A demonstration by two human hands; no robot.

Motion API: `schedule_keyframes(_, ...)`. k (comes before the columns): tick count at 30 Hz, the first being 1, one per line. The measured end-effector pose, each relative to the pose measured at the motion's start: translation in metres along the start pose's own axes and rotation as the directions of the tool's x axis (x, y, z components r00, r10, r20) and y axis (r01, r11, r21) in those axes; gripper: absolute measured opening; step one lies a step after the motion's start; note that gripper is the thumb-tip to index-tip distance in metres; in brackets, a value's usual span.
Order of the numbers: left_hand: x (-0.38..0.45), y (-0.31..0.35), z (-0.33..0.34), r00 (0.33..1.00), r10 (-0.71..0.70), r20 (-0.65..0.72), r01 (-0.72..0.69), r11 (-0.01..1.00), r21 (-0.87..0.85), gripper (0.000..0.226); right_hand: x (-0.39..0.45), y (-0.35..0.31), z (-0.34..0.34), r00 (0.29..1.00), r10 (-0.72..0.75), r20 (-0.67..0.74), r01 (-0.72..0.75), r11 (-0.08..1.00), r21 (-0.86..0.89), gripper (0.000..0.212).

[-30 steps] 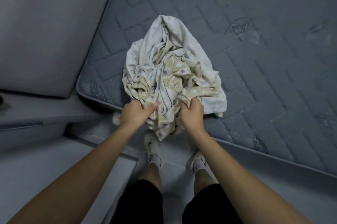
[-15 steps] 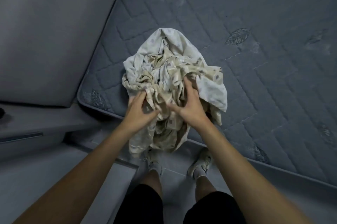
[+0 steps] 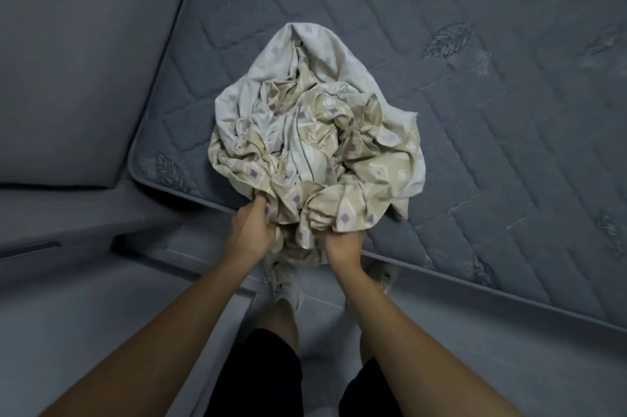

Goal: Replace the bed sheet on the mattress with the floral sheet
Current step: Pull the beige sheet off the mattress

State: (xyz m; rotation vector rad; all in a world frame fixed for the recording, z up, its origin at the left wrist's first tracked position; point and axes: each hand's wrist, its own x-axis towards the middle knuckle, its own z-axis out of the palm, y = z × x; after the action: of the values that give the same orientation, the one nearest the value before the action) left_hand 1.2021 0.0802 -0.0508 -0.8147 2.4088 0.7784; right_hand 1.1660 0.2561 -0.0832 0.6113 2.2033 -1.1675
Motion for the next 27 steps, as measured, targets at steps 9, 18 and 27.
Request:
schedule_keyframes(9,-0.030,0.033,-0.054,0.886,0.362,-0.289,-0.291,0.921,0.260,0.036,-0.048,-0.040,-0.051,0.972,-0.186,-0.147,0.205,0.970,0.130,0.035)
schedule_keyframes(18,-0.003,0.120,-0.130,0.786,0.255,-0.563,-0.332,0.943,-0.036,0.032,-0.023,-0.164,-0.136,0.728,-0.664,-0.168,0.684,0.721,0.112,0.029)
schedule_keyframes(27,0.150,0.170,-0.184,0.855,0.374,-0.360,-0.445,0.885,-0.139,0.074,0.139,-0.267,-0.134,0.640,-0.697,0.322,0.768,0.573,-0.287,0.091)
